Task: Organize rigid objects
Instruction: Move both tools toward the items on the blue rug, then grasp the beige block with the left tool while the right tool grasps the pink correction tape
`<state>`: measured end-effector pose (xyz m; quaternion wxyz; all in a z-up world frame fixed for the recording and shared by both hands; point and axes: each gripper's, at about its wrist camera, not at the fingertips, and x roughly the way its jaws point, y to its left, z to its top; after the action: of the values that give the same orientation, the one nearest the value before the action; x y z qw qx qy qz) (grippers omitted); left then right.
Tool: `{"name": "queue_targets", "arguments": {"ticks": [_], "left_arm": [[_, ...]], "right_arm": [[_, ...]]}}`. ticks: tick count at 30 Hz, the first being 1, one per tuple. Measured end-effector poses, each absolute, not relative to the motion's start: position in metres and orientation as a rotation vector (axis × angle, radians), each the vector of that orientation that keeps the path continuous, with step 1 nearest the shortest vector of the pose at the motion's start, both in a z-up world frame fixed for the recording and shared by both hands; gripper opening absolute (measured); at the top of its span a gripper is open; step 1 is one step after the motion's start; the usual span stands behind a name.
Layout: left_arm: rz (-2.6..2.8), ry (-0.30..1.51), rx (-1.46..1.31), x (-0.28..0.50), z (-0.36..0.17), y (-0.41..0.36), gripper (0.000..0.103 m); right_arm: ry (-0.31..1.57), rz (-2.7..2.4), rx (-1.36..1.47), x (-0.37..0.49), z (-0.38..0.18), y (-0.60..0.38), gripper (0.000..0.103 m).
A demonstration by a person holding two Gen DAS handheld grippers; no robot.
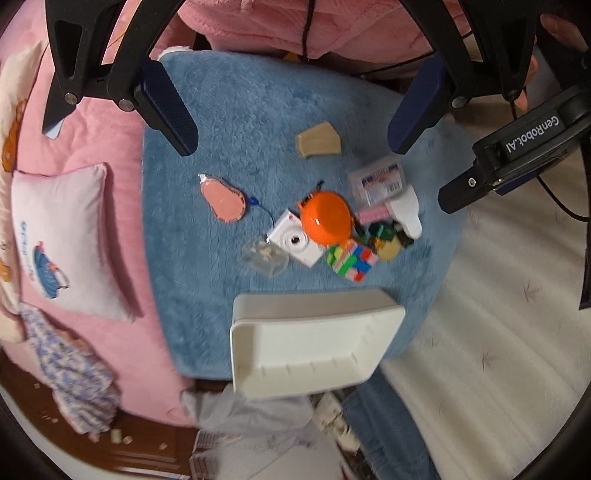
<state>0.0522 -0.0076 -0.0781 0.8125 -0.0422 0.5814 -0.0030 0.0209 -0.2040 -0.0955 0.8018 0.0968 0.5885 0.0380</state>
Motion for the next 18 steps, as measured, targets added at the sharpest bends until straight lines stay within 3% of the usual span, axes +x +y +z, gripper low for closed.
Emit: {"name": "queue_targets", "arguments": {"ticks": [13, 18], "left_arm": [[0.129, 1.575, -0.261, 0.063, -0.176, -0.048, 0.1], [0.176, 1.666, -0.284, 0.063, -0.213, -0.053, 0.099]], "right_arm": [[1.45, 0.144, 0.129, 0.066, -0.173, -0.258, 0.103], [1.499, 0.139, 0.145, 0.076, -0.211, -0.263, 0.097]]}}
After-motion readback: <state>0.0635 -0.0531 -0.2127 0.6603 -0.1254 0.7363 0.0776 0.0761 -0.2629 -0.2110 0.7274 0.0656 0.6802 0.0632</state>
